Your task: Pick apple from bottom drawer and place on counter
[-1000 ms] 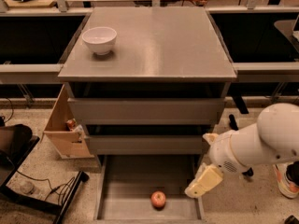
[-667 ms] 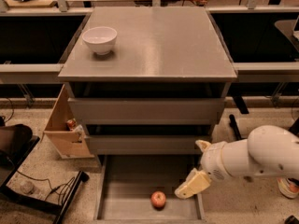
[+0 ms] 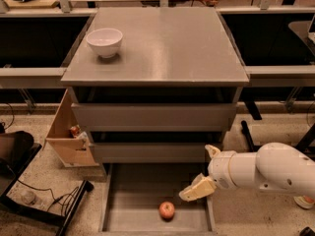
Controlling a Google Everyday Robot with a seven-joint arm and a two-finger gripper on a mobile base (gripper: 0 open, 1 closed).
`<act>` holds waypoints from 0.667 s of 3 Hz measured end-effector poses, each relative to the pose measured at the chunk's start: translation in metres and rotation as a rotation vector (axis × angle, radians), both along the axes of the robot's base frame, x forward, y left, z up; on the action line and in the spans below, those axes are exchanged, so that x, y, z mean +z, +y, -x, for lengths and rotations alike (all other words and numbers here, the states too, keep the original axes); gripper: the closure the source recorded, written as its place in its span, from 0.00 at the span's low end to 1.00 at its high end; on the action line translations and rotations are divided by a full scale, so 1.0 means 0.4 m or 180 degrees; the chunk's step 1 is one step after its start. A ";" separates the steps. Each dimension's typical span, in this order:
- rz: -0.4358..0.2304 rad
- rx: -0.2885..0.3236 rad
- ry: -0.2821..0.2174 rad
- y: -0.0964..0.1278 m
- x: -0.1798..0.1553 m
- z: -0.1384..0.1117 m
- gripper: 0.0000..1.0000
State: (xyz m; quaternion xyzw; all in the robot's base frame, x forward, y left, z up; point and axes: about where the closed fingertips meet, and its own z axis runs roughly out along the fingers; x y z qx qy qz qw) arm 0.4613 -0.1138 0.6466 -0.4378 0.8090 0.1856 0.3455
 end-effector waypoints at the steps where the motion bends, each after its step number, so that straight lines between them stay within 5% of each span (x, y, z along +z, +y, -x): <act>1: 0.0082 0.0066 -0.0077 -0.012 -0.084 -0.024 0.00; 2: 0.0233 0.0131 -0.0272 -0.049 -0.241 -0.061 0.00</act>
Offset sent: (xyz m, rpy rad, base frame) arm 0.0459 -0.0416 -0.1739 -0.1346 -0.1729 0.0557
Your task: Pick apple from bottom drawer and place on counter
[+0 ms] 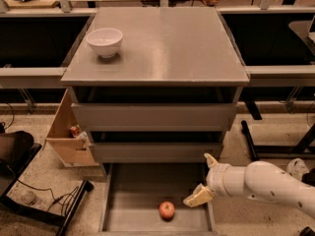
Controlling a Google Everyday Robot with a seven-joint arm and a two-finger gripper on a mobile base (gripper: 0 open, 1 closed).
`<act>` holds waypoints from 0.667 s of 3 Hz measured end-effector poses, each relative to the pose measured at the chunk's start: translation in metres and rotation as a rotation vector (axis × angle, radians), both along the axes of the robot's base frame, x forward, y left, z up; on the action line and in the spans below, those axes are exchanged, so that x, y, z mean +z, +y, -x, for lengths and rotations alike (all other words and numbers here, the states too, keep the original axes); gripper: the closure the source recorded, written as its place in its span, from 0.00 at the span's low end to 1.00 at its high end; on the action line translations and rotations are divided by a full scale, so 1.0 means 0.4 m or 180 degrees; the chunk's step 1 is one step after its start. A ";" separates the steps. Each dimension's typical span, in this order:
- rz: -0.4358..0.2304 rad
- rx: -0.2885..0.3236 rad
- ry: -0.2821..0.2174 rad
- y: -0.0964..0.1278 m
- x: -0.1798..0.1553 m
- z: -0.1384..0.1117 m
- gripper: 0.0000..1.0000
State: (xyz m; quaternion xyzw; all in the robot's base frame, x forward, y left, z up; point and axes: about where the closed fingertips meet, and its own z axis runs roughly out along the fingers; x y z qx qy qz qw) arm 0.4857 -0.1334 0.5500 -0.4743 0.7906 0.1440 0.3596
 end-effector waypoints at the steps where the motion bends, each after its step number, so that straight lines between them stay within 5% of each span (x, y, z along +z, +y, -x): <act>1: 0.0079 -0.0069 -0.0071 -0.045 -0.130 -0.031 0.00; 2: 0.0277 -0.0156 -0.0014 -0.090 -0.237 -0.056 0.00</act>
Offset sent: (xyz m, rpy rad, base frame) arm 0.0332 -0.0532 -0.1435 -0.1562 0.0321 -0.0845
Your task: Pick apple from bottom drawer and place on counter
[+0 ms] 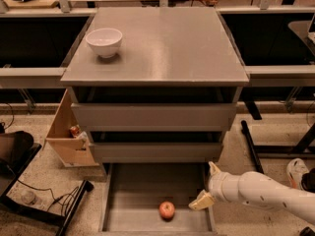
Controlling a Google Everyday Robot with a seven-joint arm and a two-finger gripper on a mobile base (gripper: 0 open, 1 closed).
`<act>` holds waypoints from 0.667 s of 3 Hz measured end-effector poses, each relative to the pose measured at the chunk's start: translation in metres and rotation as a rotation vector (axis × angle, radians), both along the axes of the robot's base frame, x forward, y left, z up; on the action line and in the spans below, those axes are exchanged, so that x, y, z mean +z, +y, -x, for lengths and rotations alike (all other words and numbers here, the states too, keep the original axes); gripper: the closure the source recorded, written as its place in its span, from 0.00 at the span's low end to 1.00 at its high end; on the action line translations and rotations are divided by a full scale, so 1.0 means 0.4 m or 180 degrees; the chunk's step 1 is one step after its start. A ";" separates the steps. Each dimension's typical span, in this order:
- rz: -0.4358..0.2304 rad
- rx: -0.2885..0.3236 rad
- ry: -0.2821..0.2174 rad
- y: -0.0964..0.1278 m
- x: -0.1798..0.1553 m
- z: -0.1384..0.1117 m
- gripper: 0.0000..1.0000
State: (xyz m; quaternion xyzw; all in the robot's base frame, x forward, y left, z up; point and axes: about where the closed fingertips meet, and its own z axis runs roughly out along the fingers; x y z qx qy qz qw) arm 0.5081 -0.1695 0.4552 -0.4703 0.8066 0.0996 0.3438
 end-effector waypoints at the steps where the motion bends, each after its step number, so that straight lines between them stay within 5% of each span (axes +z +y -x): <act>1: 0.0000 0.0000 0.0000 0.000 0.000 0.000 0.00; 2: -0.0082 0.0066 0.0062 0.019 -0.055 -0.009 0.00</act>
Offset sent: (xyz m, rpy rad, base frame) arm 0.0182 0.0345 -0.1085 0.1273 0.0957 0.0996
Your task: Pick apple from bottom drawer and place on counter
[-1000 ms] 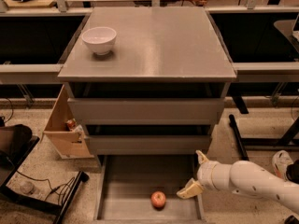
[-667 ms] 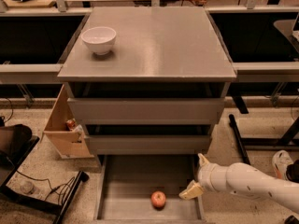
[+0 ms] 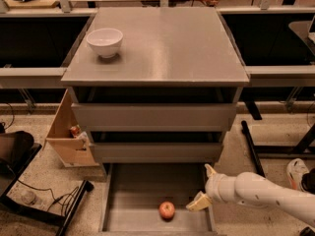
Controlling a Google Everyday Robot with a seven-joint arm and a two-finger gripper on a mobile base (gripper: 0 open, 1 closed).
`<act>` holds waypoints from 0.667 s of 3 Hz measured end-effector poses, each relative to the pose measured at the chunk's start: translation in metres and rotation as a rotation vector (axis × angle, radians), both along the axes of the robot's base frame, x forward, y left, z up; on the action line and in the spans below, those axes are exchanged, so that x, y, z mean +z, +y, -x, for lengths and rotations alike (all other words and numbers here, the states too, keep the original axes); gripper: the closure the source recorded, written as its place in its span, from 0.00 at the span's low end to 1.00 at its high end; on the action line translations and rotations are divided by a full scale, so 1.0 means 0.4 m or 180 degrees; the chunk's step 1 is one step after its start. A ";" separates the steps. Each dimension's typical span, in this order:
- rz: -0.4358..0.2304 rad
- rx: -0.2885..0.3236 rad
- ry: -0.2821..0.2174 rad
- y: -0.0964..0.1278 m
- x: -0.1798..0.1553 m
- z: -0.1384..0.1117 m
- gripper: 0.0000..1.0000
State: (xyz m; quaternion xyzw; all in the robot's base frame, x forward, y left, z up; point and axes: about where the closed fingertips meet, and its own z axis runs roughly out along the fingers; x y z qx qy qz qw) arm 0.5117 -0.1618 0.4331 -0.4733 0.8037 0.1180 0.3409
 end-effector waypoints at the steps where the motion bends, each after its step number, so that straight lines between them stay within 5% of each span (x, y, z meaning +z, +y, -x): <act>1: -0.0126 0.0153 0.0156 0.045 -0.168 -0.022 0.00; 2: -0.0210 0.0360 0.0200 0.084 -0.327 -0.043 0.00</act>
Offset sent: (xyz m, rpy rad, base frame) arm 0.0283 0.0505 -0.2259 0.1019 0.0745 0.2004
